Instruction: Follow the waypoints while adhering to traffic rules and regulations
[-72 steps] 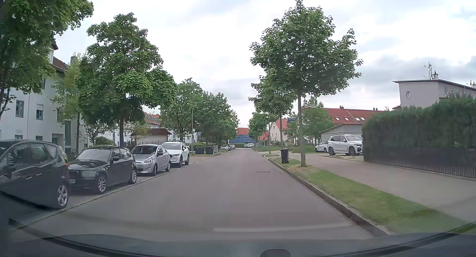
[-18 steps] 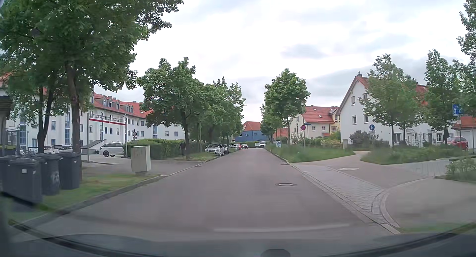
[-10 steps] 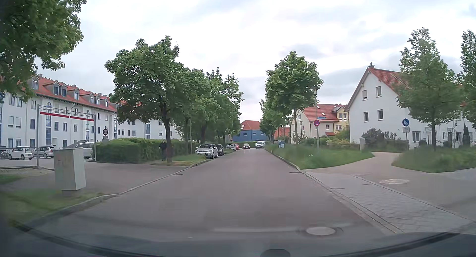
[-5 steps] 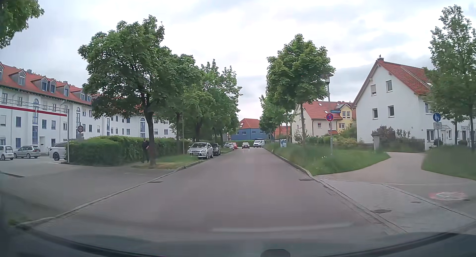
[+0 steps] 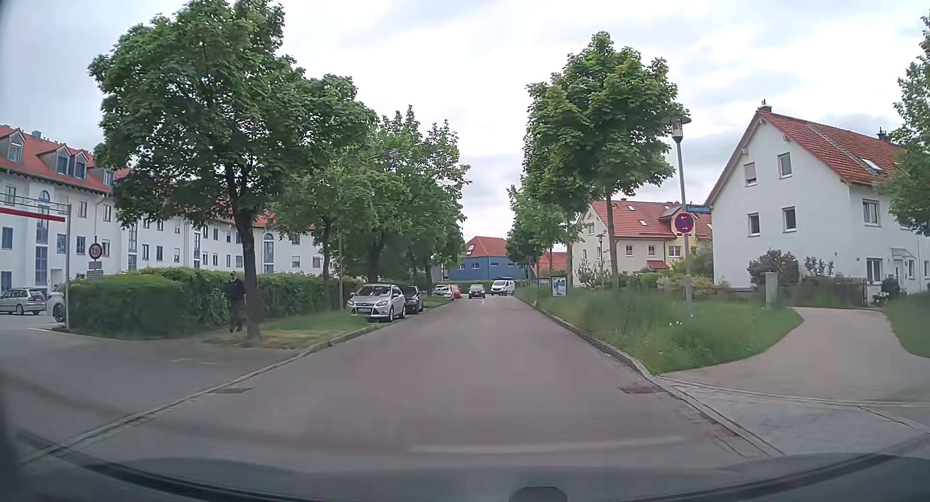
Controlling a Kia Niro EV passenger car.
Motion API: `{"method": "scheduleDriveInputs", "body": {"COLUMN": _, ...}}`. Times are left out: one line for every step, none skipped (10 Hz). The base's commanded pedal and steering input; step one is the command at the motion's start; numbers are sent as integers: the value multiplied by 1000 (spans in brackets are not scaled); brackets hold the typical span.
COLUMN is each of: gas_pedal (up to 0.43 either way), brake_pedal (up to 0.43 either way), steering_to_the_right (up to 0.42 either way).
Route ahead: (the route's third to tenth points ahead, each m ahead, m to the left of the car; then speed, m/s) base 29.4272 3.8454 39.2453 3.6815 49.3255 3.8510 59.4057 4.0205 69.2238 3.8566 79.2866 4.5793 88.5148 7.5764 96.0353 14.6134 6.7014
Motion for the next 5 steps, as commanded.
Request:
{"method": "scheduleDriveInputs", "body": {"gas_pedal": 47, "brake_pedal": 0, "steering_to_the_right": 1}}
{"method": "scheduleDriveInputs", "body": {"gas_pedal": 39, "brake_pedal": 0, "steering_to_the_right": 3}}
{"method": "scheduleDriveInputs", "body": {"gas_pedal": 39, "brake_pedal": 0, "steering_to_the_right": 5}}
{"method": "scheduleDriveInputs", "body": {"gas_pedal": 39, "brake_pedal": 0, "steering_to_the_right": 6}}
{"method": "scheduleDriveInputs", "body": {"gas_pedal": 39, "brake_pedal": 0, "steering_to_the_right": 6}}
